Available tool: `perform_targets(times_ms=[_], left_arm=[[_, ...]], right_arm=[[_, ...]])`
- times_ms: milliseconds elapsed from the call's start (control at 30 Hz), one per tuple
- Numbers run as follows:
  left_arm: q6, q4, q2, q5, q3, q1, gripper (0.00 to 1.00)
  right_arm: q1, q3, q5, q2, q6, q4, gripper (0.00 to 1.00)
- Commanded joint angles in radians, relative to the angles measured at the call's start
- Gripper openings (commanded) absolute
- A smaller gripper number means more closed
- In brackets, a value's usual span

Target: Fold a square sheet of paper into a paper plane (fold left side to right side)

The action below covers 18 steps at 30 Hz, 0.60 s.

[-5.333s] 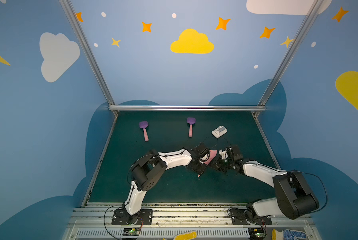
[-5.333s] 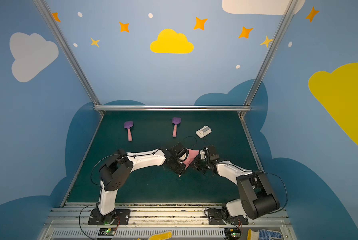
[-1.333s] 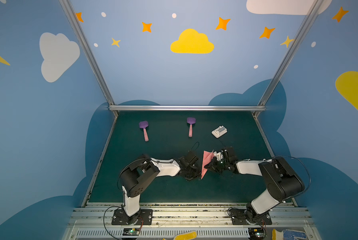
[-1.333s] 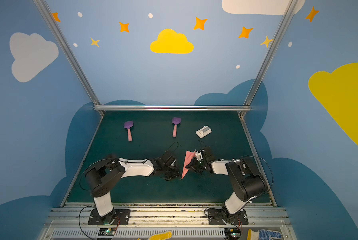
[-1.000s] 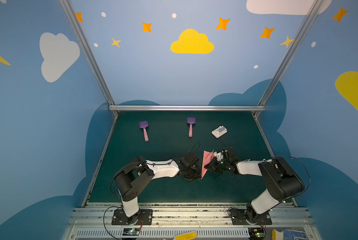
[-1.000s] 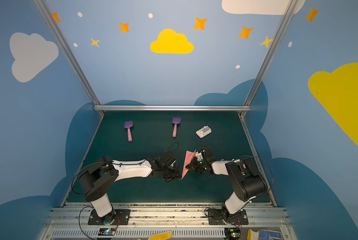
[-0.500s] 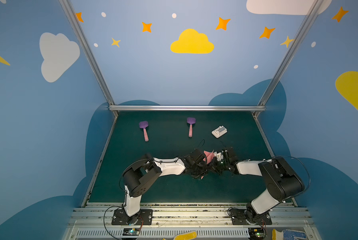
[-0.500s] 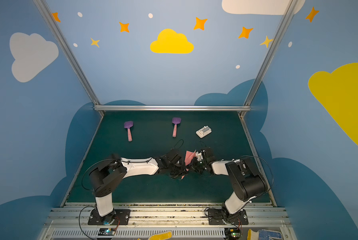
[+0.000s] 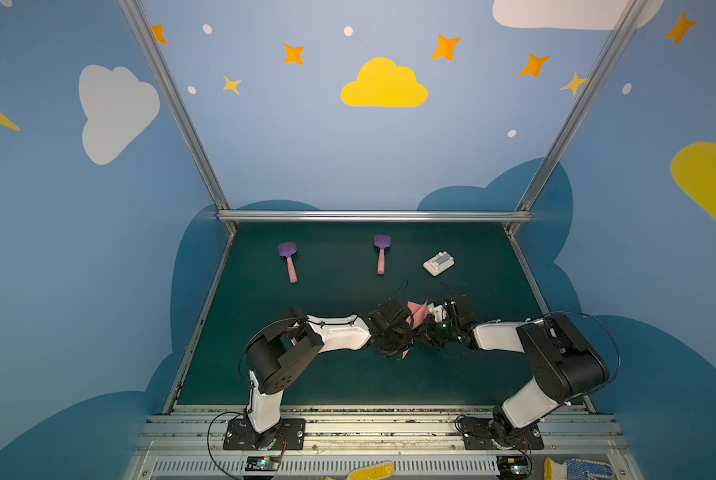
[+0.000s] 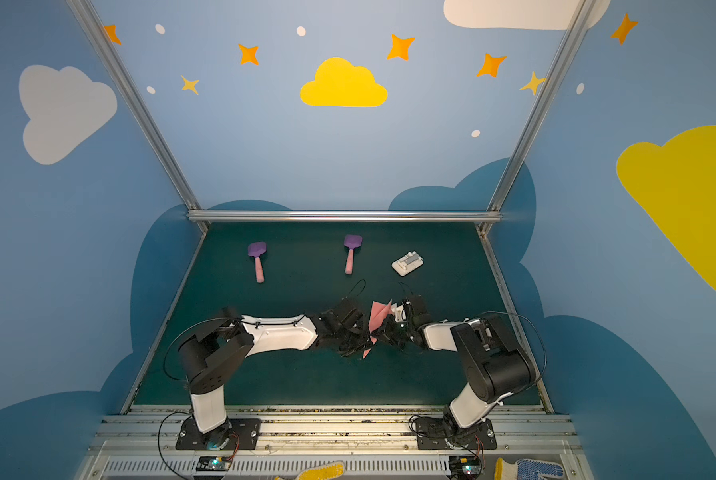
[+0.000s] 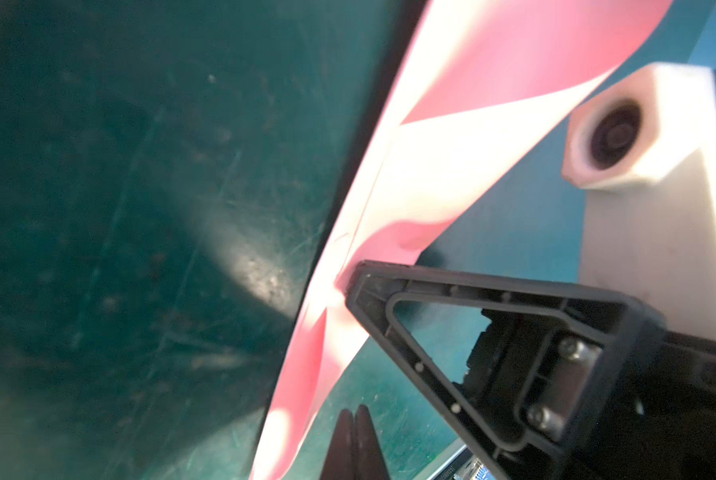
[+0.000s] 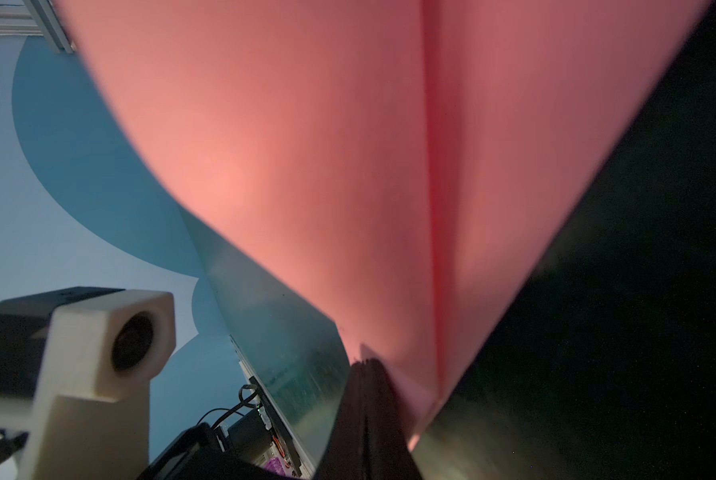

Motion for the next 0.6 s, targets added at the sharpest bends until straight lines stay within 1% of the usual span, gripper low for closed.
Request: perform_targets(times_ms=[0,167,567], left_arm=[[0.015,-0.032,0.029,-0.022,-0.011,0.001,0.03],[0.015,-0.039,0.039,-0.018,-0.021,0.001,0.03],[0.014,-0.038,0.007,-0.021,-0.083,-0.001,0.03]], right_arm=[[0.002,-0.042,0.097,0.048,0.001,-0.108,0.00],[0.000,-0.042,0.098,0.048,0.000,-0.110,0.00],[-0.001,-0.046,0.098,0.046,0.000,-0.109,0.00]])
